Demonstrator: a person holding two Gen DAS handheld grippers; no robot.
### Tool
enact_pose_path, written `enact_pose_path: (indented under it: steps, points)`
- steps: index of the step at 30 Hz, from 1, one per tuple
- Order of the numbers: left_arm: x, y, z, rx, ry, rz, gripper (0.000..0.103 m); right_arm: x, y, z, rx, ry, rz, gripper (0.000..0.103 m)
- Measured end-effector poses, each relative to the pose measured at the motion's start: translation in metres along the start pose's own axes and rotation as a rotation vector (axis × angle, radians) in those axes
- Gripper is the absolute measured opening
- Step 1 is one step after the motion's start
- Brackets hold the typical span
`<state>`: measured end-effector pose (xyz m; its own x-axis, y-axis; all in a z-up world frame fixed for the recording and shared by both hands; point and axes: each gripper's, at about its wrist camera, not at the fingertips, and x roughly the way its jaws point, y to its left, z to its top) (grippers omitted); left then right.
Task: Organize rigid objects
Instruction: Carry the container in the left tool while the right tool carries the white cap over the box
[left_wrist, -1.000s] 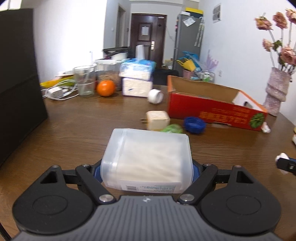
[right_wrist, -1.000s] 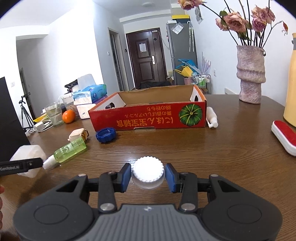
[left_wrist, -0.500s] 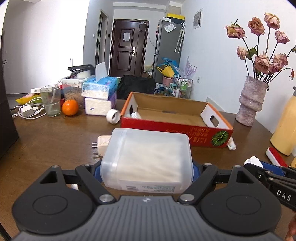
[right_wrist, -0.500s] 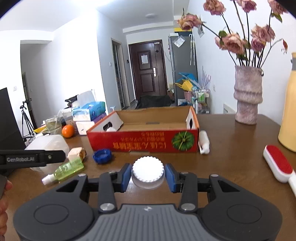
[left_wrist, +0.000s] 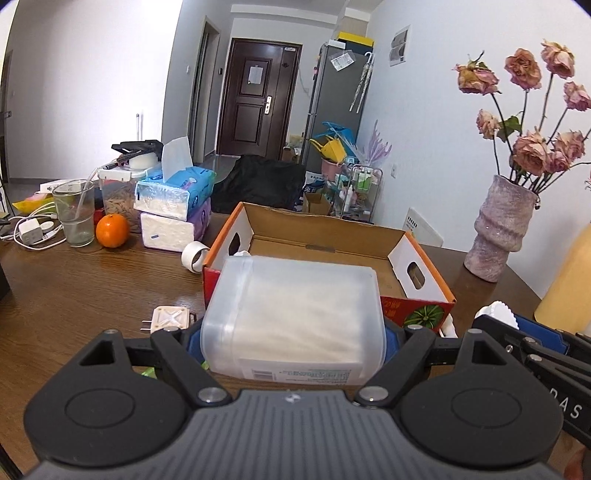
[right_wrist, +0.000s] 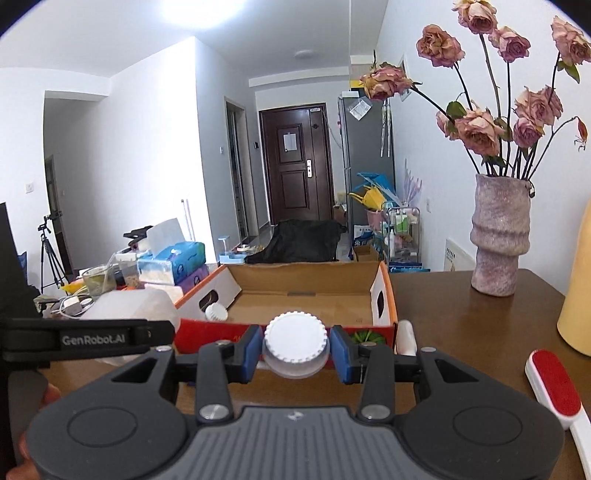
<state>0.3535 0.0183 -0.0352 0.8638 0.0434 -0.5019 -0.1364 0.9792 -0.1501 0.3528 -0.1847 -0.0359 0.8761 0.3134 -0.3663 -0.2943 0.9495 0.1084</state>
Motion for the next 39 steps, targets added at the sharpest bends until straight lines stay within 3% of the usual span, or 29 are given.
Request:
enact_pose_path:
  steps: [39]
  points:
    - [0.131,-0.020,0.058,-0.019,0.031,0.005,0.084,0.139,-0.043,0.045,0.051,0.057,-0.032,0.039]
